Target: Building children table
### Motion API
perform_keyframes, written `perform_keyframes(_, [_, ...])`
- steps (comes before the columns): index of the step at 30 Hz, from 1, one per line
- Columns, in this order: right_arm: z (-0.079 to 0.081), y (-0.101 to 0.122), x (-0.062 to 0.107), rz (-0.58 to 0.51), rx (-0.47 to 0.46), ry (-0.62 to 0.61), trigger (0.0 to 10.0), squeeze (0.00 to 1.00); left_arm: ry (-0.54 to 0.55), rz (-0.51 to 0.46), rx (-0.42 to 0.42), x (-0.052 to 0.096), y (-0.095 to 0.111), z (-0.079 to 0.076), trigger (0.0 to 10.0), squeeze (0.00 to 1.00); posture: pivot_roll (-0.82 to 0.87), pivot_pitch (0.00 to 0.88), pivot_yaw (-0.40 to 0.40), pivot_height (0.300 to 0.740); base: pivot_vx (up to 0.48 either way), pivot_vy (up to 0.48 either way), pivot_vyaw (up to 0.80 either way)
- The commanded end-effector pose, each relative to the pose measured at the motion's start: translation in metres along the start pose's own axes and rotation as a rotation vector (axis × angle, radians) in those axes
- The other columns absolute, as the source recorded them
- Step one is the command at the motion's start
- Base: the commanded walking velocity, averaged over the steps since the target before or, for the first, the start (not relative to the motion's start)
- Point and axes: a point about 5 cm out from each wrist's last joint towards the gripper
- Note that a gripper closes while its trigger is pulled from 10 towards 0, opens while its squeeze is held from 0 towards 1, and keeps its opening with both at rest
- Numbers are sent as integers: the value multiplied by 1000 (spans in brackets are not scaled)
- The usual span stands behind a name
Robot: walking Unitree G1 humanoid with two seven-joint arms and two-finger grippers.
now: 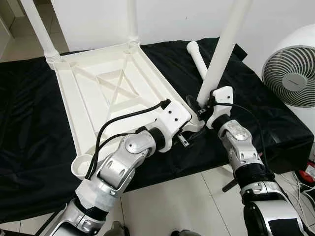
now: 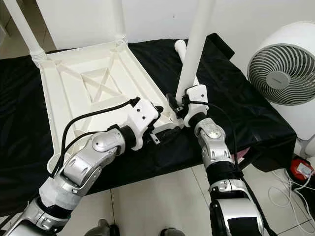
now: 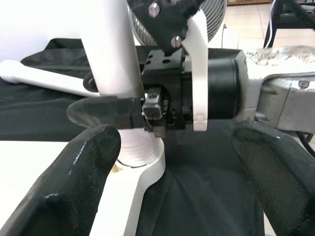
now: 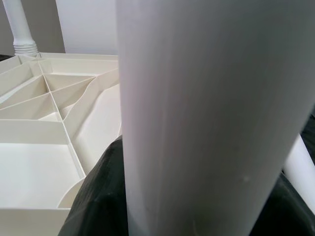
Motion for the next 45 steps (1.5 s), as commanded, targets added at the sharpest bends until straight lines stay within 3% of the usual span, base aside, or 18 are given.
perform_keyframes(1, [3, -37, 13, 166, -82, -24, 10000, 0, -78, 5, 7, 0, 0, -6, 10000, 0, -50, 103, 43, 740, 0, 0, 0])
perform_keyframes(10, [0, -45, 15, 198, -193, -93, 10000, 0, -85, 2, 6, 1, 1, -7, 10000, 0, -50, 103, 43, 740, 0, 0, 0])
perform_keyframes(20, [2, -44, 19, 165, -145, -72, 10000, 0, -87, 2, 6, 1, 2, -8, 10000, 0, -50, 104, 45, 740, 0, 0, 0])
perform_keyframes(30, [22, -54, 39, 146, 64, 63, 10000, 0, -72, 0, 11, 3, 4, -4, 10000, 0, -47, 123, 52, 740, 0, 0, 0])
perform_keyframes(39, [25, -45, 41, 61, 35, 79, 10000, 0, -73, -2, 13, 3, 5, -3, 10000, 0, -46, 127, 55, 740, 0, 0, 0])
perform_keyframes(45, [19, -43, 36, 81, -19, 37, 10000, 0, -74, -4, 10, 3, 6, -3, 10000, 0, -44, 125, 55, 740, 0, 0, 0])
Point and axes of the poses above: a point about 5 cm out from each wrist's last joint towards the gripper, its own x axis pointing back from the gripper into the wrist, its own y axis along the axis of the wrist's last joint, z = x × y, and after that the axes turned 1 degree about -x, right-handed
